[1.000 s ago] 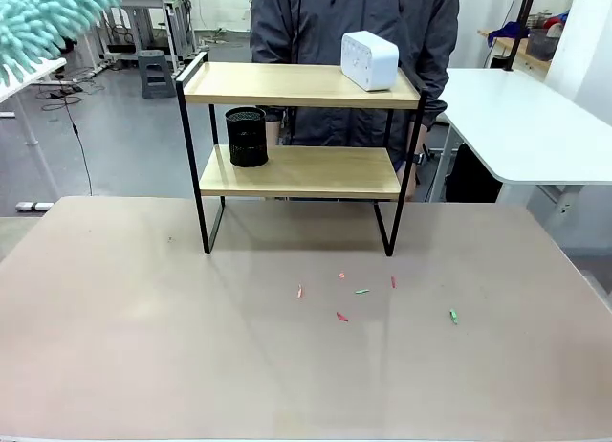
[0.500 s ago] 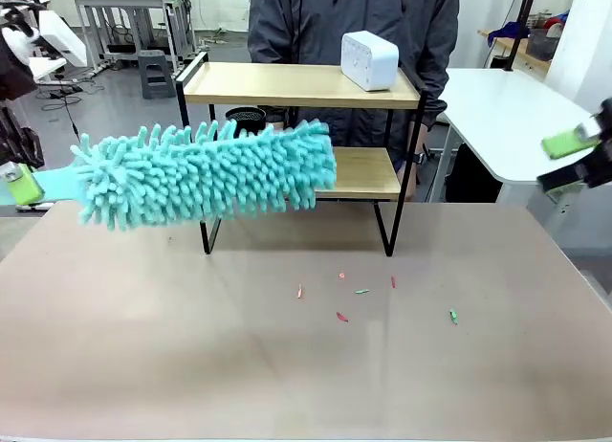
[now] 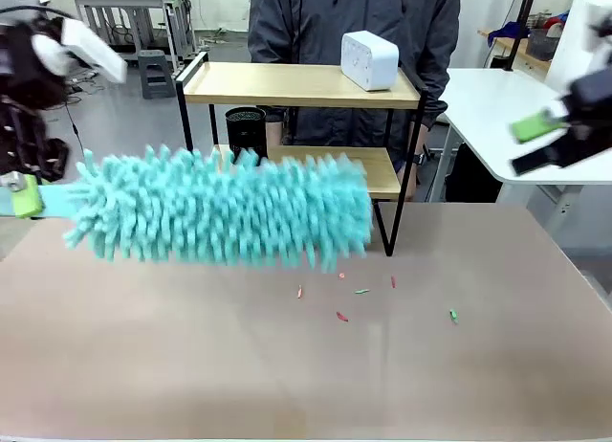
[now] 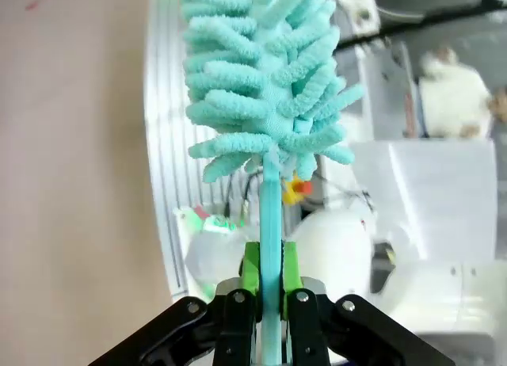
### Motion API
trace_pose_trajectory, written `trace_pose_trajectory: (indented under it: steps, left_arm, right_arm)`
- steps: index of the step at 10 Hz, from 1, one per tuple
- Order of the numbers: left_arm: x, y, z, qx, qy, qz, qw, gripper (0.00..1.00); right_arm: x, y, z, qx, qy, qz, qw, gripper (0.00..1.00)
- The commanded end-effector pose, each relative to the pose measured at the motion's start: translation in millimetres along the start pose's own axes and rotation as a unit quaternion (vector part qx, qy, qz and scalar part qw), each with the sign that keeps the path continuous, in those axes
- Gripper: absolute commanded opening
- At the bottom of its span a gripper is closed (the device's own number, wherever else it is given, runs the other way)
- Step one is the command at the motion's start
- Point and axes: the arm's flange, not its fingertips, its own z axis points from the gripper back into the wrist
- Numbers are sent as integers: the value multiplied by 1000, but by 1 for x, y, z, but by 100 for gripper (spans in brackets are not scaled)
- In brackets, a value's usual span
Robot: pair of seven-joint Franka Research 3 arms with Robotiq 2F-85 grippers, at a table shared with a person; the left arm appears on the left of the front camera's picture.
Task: Clean the shelf.
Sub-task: Hand the Duster back to the human.
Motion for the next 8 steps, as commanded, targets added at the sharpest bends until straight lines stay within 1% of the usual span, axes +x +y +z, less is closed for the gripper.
trace_pose_trajectory:
  steps: [1,2,3,4,5,6,8]
  left_arm:
    - [34,9,24,-36,128,-50,990,12]
    - [55,14,23,-52,171,-56,982,12]
    - [75,21,22,-60,194,-53,978,12]
    - [93,29,26,-65,207,-56,975,12]
    - [108,37,30,-49,195,-47,978,12]
    - [117,41,34,-48,180,-63,980,12]
    - [122,38,37,-30,137,-100,985,12]
  right_arm:
    - [64,20,-43,26,69,56,996,100]
    - [77,30,-74,29,113,70,991,100]
    - [79,39,-102,43,157,85,983,100]
    - [74,47,-127,66,189,91,975,100]
    - [61,56,-150,74,203,94,972,100]
    - [49,57,-166,72,225,98,967,100]
    - [32,49,-183,62,235,91,966,100]
